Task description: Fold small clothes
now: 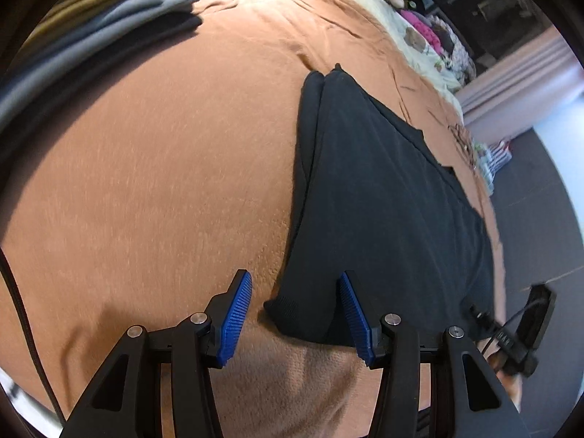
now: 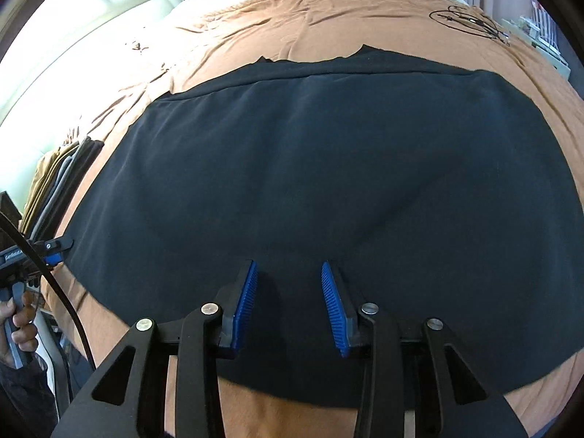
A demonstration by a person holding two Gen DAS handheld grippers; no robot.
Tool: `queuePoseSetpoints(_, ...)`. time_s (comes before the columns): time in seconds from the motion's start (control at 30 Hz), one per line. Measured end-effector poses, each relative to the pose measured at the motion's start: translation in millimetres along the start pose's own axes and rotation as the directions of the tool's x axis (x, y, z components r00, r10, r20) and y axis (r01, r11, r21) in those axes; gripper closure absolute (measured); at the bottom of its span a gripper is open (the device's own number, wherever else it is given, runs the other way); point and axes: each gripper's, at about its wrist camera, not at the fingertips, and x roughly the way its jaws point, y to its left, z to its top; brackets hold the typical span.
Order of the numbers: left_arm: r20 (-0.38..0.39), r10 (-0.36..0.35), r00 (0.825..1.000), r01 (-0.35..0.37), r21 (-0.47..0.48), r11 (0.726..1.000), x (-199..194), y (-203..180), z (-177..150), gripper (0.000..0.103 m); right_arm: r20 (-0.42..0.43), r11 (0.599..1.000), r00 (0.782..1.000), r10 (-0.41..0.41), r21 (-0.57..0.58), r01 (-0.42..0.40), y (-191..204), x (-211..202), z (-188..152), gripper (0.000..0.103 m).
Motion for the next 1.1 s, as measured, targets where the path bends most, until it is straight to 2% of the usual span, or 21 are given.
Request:
queuePoseSetpoints(0.07, -0.003, -0.006, 1.0, 0.006, -0.02, 1.0, -1.5, 1.9, -2.7, 0.051, 0.007, 1.0, 1.0, 0.006, 0.0, -0.006, 3.0, -5.2, -7.5, 0.07)
queuePoseSetpoints(0.2, -0.01, -0.02, 1.0, 0.018, -0.102, 0.995, -5.0, 5.4, -9.3, 0.05, 0.018, 0.999, 0.999, 0.04, 0.005, -0.04, 10.2, -12.9, -14.4, 0.083)
queuePoseSetpoints(0.23, -0.009, -0.02, 1.0, 0.019, -0.112, 0.994, -4.7, 5.2, -9.4, 0.046, 0.022, 0.999, 0.999, 0.042, 0.004, -0.043, 14.0, -11.2, -15.0, 0.085)
queuePoseSetpoints(0.37, 0.002, -0.023, 1.0, 0.023, -0.138, 0.99, 4.2, -0.3, -5.0, 0.043, 0.043, 1.0, 0.999, 0.023, 0.007, -0.023, 17.3, -11.4, -18.1, 0.089)
queuePoseSetpoints(0.4, 0.008, -0.027, 1.0, 0.028, -0.146, 0.989, 5.7, -0.9, -3.8, 0.05, 0.048, 1.0, 0.999, 0.024, 0.004, -0.024, 18.4, -13.2, -18.7, 0.09)
queuePoseSetpoints(0.43, 0.01, -0.046, 0.999, 0.047, -0.164, 0.985, 7.4, -0.8, -2.5, 0.078, 0.053, 1.0, 0.998, 0.025, -0.005, -0.025, 21.7, -14.6, -20.6, 0.091)
queuePoseSetpoints(0.47, 0.0, -0.051, 0.999, 0.05, -0.181, 0.982, 8.7, -0.3, -1.7, 0.085, 0.054, 1.0, 0.998, 0.026, -0.013, -0.025, 23.3, -15.0, -22.3, 0.092)
queuePoseSetpoints(0.53, 0.013, -0.062, 0.998, 0.063, -0.182, 0.981, 4.8, -4.3, 0.3, 0.088, 0.056, 0.999, 0.998, 0.037, -0.013, -0.036, 34.1, -7.3, -29.3, 0.092)
queuePoseSetpoints(0.67, 0.087, -0.108, 0.99, 0.116, -0.091, 0.989, -28.3, -36.3, 7.3, 0.09, 0.058, 0.998, 0.996, 0.065, -0.005, -0.065, 31.5, -4.4, -33.4, 0.092)
queuePoseSetpoints(0.8, 0.125, -0.176, 0.976, 0.179, -0.014, 0.984, -52.8, -72.2, 18.5, 0.091, 0.058, 0.994, 0.993, 0.107, 0.022, -0.109, 25.0, -2.3, -39.4, 0.092)
queuePoseSetpoints(1.1, 0.112, -0.308, 0.945, 0.286, 0.182, 0.941, -73.8, -177.2, 38.9, 0.092, 0.061, 0.977, 0.977, 0.205, 0.05, -0.209, 5.4, -5.2, -38.7, 0.092)
